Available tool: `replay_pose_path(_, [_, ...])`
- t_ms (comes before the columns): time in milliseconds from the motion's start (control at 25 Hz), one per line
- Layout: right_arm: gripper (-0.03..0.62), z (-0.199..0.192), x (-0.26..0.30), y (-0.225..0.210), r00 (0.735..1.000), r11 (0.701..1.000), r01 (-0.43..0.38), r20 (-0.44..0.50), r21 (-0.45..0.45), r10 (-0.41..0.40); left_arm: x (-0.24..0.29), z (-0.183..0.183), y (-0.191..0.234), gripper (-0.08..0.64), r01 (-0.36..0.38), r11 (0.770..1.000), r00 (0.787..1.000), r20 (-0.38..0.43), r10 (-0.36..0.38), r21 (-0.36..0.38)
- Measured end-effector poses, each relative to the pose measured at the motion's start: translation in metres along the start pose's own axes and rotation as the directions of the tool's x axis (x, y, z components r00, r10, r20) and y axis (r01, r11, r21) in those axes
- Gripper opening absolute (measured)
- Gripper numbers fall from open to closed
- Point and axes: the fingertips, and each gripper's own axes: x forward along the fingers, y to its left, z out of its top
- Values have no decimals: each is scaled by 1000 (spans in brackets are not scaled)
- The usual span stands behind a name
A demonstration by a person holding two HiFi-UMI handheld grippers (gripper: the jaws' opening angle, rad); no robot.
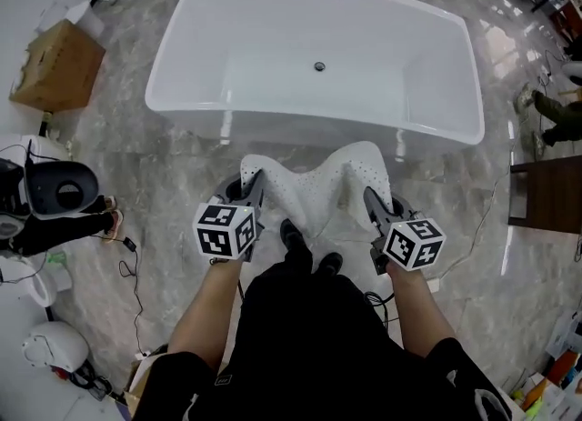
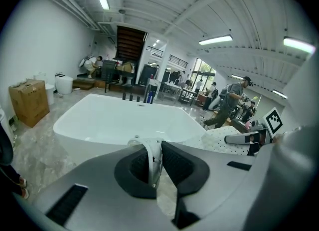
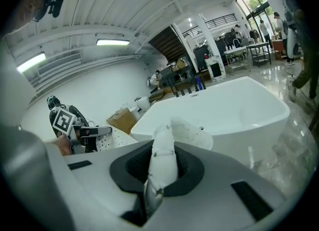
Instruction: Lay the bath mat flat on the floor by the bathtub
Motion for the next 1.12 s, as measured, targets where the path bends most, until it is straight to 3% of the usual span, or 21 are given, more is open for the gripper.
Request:
replay_pose_path(240, [32,-36,-27,-32,999,1000,2,-34,-3,-2,20,-25,-34,28,-2,1000,999,-38,2,6])
replay_pose_path(480, [32,-76,-13,-79,995,999,44,-94,-22,-46,70,-70,-48,28,35,999,998,-51,-34,11])
replay_pose_path(680, [32,-89,34,-103,993,998,56,-102,-7,-56,115,-97,-33,28,72,997,993,-94,-69,24])
replay_pose_path(1120, [32,-150,159,-159,985,996,85,-153,14,-82,222,-154,37,29,57,998,993,-106,-54,28])
